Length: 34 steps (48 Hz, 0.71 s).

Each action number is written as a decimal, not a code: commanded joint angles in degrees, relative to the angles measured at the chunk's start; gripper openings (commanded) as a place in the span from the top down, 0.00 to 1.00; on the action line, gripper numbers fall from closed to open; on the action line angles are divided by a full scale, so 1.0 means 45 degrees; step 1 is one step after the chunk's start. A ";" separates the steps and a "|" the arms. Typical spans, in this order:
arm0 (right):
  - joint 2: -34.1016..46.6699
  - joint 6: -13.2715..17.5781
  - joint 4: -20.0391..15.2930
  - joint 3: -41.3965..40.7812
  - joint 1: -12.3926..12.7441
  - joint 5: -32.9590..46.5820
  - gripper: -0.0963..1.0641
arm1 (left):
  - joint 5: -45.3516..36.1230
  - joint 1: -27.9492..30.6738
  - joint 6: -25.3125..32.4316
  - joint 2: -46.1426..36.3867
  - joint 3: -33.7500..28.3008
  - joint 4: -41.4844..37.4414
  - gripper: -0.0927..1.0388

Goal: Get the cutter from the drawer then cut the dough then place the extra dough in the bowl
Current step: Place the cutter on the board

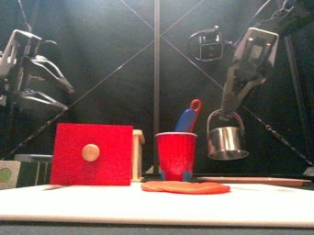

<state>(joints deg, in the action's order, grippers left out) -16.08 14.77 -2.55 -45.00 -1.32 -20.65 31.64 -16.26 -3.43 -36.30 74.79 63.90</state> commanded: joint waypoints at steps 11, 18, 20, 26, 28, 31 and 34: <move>0.0410 0.0234 -0.0352 -0.0488 0.0078 0.0449 0.38 | 0.0000 0.0098 0.0059 0.0000 -0.0254 -0.0039 0.23; 0.0703 0.0312 -0.0371 -0.0605 0.0117 0.0469 0.26 | 0.0000 0.0215 0.0078 0.0000 -0.0254 -0.0059 0.23; 0.0703 0.0312 -0.0352 -0.0625 0.0117 0.0488 0.21 | 0.0000 0.0254 0.0078 0.0000 -0.0273 -0.0039 0.23; 0.0508 0.0273 -0.0195 -0.0547 0.0039 0.0469 0.06 | 0.0000 0.0527 0.0098 0.0000 -0.0352 -0.0117 0.23; 0.0391 0.0293 -0.0078 -0.0488 0.0020 0.0469 0.04 | 0.0000 0.0664 0.0098 0.0000 -0.0410 -0.0195 0.23; 0.0195 0.0293 0.0176 -0.0352 0.0000 0.0469 0.05 | 0.0000 0.1016 0.0117 -0.0020 -0.0605 -0.0469 0.23; 0.0000 0.0293 0.0449 -0.0176 0.0000 0.0469 0.05 | 0.0000 0.1562 0.0156 -0.0137 -0.0859 -0.0898 0.23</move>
<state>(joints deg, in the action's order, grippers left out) -13.54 16.08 -1.93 -47.81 -1.23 -18.90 31.46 -12.22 -3.08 -36.39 73.74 62.23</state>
